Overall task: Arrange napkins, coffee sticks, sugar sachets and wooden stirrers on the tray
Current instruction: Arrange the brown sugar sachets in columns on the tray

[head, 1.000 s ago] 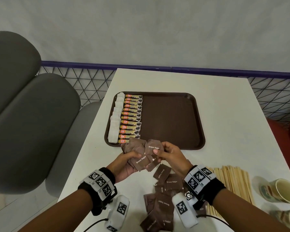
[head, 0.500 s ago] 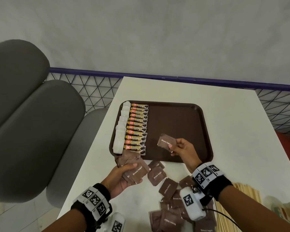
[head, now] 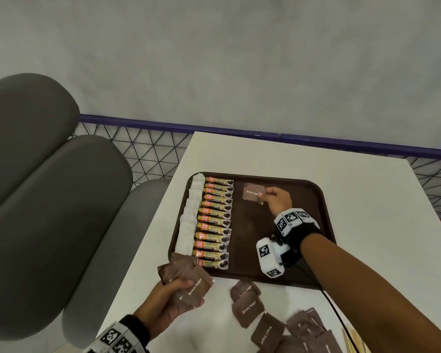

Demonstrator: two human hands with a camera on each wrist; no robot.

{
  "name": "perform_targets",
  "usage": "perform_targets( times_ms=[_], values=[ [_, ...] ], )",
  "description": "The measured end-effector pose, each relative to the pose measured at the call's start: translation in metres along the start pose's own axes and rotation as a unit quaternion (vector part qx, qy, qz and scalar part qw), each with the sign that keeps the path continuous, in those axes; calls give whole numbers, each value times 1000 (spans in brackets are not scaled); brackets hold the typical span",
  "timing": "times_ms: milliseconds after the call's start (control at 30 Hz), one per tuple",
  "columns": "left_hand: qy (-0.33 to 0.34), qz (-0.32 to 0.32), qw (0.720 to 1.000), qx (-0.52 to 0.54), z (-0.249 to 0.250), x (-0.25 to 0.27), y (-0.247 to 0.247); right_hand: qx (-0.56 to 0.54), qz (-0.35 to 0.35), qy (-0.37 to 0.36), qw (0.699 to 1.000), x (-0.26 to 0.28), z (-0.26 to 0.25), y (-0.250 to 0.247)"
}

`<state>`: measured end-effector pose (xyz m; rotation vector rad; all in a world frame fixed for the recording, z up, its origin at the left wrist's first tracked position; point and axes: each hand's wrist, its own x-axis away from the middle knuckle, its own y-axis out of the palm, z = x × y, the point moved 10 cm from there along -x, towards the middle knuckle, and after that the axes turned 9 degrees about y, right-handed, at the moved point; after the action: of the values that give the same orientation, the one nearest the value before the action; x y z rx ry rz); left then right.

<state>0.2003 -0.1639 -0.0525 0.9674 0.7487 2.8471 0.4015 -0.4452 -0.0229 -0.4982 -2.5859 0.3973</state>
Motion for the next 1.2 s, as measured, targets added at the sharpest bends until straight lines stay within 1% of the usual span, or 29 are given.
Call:
perform_targets(
  times_ms=[200, 300, 367, 533, 600, 667, 700, 800, 833, 967, 1100, 1200],
  values=[
    [47, 64, 997, 21, 20, -23, -35, 78, -16, 14, 997, -31, -15, 28],
    [46, 87, 995, 22, 20, -28, -47, 105, -6, 31, 994, -45, -17, 34],
    [39, 90, 995, 9, 21, -33, -52, 112, 8, 35, 993, -53, -19, 36],
    [32, 104, 994, -2, 23, -42, -61, 127, 27, 13, 991, -66, -20, 47],
    [24, 105, 994, 1, 21, -42, -61, 171, 40, -8, 984, -67, -23, 48],
    [13, 106, 994, -9, 20, -42, -60, 227, 57, -39, 971, -67, -28, 47],
    [13, 112, 994, -14, 21, -42, -61, 235, 63, -50, 969, -67, -30, 46],
    [10, 112, 993, -24, 21, -45, -65, 209, 86, -83, 971, -67, -38, 41],
    [7, 109, 994, -28, 21, -46, -65, 203, 84, -88, 972, -69, -41, 41],
    [3, 103, 994, -36, 23, -48, -64, 168, 52, -55, 983, -74, -32, 43],
    [-10, 92, 995, -34, 23, -45, -59, 148, 48, -42, 987, -73, -26, 41],
    [-8, 84, 995, -46, 23, -48, -61, 172, 56, -31, 983, -72, -23, 36]
  ],
)
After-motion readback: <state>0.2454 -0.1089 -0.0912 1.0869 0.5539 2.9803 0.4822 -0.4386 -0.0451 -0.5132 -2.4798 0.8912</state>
